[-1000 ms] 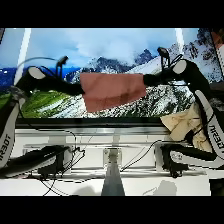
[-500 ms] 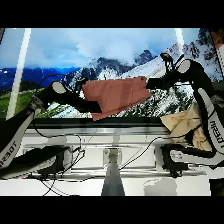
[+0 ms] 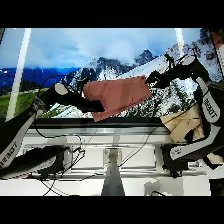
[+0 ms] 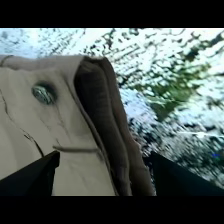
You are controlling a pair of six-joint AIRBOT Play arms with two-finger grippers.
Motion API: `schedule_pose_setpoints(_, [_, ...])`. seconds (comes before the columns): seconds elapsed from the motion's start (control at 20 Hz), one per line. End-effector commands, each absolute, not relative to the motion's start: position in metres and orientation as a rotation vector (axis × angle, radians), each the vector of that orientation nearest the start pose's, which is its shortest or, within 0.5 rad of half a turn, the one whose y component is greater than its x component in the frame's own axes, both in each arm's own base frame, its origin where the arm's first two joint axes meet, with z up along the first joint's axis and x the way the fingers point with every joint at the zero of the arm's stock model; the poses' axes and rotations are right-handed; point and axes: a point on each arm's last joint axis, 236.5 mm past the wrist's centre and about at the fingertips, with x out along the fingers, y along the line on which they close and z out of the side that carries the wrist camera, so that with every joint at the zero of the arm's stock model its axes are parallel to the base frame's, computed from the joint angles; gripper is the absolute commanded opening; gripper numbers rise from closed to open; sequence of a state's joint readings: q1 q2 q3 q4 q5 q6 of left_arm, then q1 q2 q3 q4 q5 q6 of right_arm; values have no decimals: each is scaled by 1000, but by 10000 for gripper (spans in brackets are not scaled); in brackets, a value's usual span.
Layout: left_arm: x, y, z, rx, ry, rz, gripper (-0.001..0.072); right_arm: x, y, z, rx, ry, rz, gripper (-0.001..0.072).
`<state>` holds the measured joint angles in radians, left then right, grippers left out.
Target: Fold the clothes and pants, and hang the long-sleeved shirts on hangers.
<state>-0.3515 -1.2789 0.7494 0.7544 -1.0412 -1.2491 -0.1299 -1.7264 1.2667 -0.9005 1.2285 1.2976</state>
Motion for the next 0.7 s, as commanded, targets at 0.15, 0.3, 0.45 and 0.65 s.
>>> schedule_pose_setpoints(0.15, [251,-244,-66,-366,1467,-695,697,400,129,-111,584,1536,585,618])
schedule_pose_setpoints(0.3, [253,-242,-73,-356,1475,-681,697,394,151,-105,480,1522,697,173])
schedule_pose_setpoints(0.45, [269,-224,-72,-278,1432,-669,637,412,155,-73,424,1451,732,23])
schedule_pose_setpoints(0.65, [327,-172,-28,-145,1289,-592,354,458,98,3,258,1270,505,22])
